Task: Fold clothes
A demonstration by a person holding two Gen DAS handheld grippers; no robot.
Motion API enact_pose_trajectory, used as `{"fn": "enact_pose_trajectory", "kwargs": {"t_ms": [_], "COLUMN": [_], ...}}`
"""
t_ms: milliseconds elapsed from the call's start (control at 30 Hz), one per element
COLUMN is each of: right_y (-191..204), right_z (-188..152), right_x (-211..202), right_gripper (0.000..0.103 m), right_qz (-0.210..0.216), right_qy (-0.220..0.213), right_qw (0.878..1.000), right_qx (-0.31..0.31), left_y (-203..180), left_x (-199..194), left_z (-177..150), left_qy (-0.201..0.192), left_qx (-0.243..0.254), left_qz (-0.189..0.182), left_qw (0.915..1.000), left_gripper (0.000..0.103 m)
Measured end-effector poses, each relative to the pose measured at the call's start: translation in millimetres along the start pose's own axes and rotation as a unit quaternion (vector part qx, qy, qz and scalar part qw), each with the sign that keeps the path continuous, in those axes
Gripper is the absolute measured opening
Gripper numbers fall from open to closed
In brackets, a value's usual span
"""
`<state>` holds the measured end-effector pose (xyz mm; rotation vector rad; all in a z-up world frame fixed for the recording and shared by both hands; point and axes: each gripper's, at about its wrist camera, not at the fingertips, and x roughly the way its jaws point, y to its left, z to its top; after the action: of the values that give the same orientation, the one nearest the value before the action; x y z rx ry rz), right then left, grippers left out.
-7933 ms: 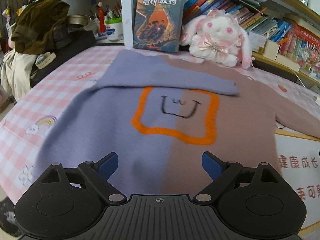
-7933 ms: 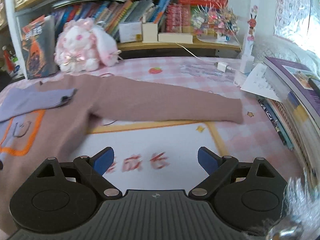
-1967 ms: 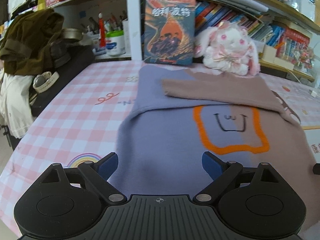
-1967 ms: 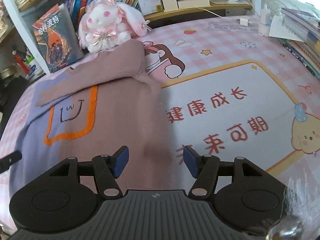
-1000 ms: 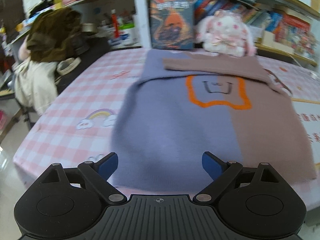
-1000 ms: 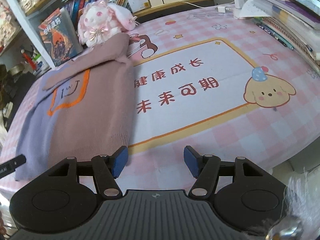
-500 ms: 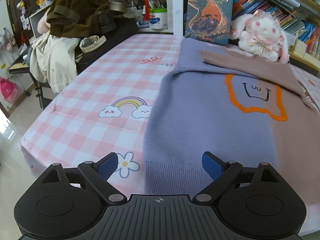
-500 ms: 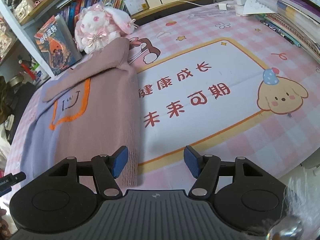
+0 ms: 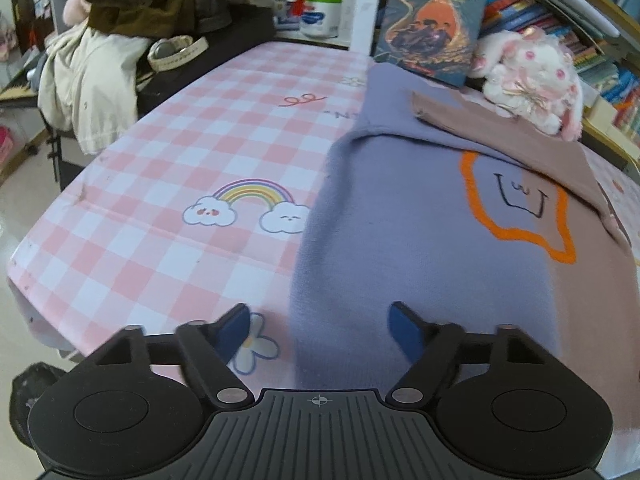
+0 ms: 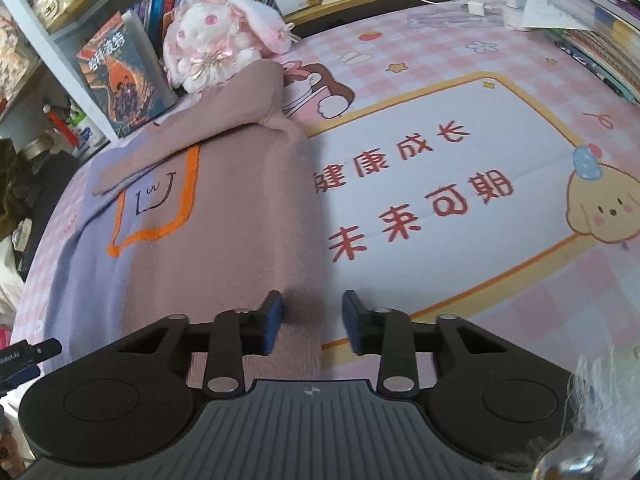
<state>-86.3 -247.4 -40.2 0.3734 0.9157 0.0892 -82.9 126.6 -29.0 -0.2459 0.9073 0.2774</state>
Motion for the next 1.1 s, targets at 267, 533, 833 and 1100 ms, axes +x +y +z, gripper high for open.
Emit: {"fn": "enact_pose_trajectory", "kwargs": {"t_ms": [267,533,833,1100], "right_y": [6.2,11.8,0.8,-6.5], "right_z": [5.1,11.5,1.7,-1.5], "right_x": [8.4,3.2,10.6,2.3], "right_gripper": [0.011,0.015,0.022,0.009], "right_qz": [0.021,0.090,0.077,0.079], "right_qy": [0.006,0.008,0.032,0.031], "right_qw": [1.000,0.995,0.994,0.993], "right_qx": [0.007,0.037,0.070,0.076], "left_y": [9.4,10.7,40.3,45.1], "left_x": [-5.1,-3.8,8.7,9.1], "left_z": [9.5,11.0,0.8,-2.3], "left_qy": [-0.011,0.005,0.041,0.052], "left_qx": [-0.028,-0.017,-0.088,-0.093], "left_qz": [-0.069,-0.097,-0.139,-0.177], "left_qw": [0.9972,0.9952,0.9855,0.9783], "left_gripper": [0.006,0.016,0.026,0.004]}}
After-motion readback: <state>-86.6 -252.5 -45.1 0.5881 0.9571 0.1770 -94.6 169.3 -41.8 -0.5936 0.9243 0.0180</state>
